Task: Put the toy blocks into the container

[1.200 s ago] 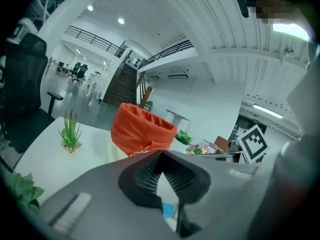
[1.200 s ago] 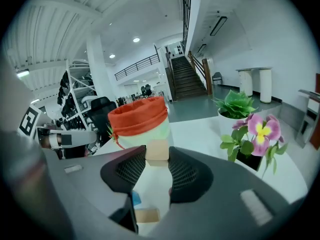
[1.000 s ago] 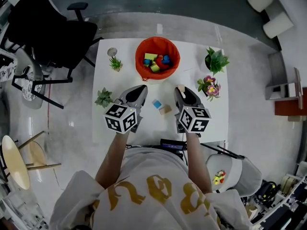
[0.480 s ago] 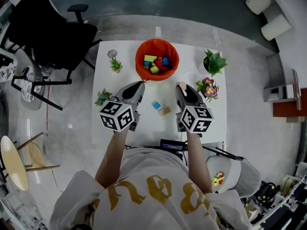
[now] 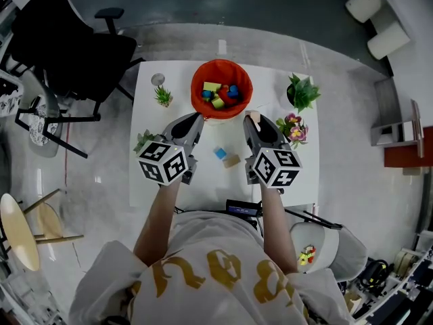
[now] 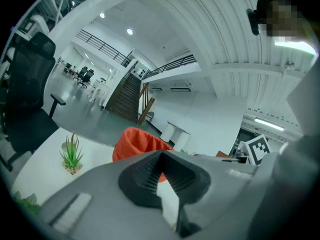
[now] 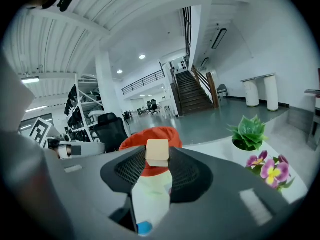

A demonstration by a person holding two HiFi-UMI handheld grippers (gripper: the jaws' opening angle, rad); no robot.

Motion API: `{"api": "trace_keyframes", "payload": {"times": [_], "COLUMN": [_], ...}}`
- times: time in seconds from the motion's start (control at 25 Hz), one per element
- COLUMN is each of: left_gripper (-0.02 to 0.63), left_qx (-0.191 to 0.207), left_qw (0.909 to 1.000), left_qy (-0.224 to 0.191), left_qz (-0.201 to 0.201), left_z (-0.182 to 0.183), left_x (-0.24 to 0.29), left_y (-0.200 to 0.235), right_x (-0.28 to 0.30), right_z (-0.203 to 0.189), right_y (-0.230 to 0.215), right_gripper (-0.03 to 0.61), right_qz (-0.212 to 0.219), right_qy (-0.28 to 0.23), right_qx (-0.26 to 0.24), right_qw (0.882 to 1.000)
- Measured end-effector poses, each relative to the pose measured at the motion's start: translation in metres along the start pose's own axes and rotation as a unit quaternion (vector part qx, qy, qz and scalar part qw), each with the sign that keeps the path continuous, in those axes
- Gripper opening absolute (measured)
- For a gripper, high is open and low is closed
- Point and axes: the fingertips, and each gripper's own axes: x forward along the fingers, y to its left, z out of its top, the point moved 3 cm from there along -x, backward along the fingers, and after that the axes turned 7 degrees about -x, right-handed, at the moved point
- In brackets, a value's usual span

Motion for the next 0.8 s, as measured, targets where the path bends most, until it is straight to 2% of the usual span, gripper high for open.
{"api": "trace_keyframes", "payload": {"times": [0.24, 0.8], "left_gripper": [0.002, 0.002], "left_qx": [0.001, -0.004], "left_qw": [0.9999, 0.9998], "left_qy": [-0.009, -0.018], "left_qz": [0.005, 0.011], "left_z": [0.01, 0.022], "left_x": [0.009, 0.027], "left_y": [0.008, 0.026], "right_x": [0.014, 0.054], "right_z": [0.015, 0.021], "right_y": [0.005, 0.015], "right_gripper": [0.173, 0.173], "right_qz": [0.017, 0.042], "right_qy": [-0.02, -0.001], "right_qx": [-0.009, -0.046], "right_qw": [1.0, 0.998]}}
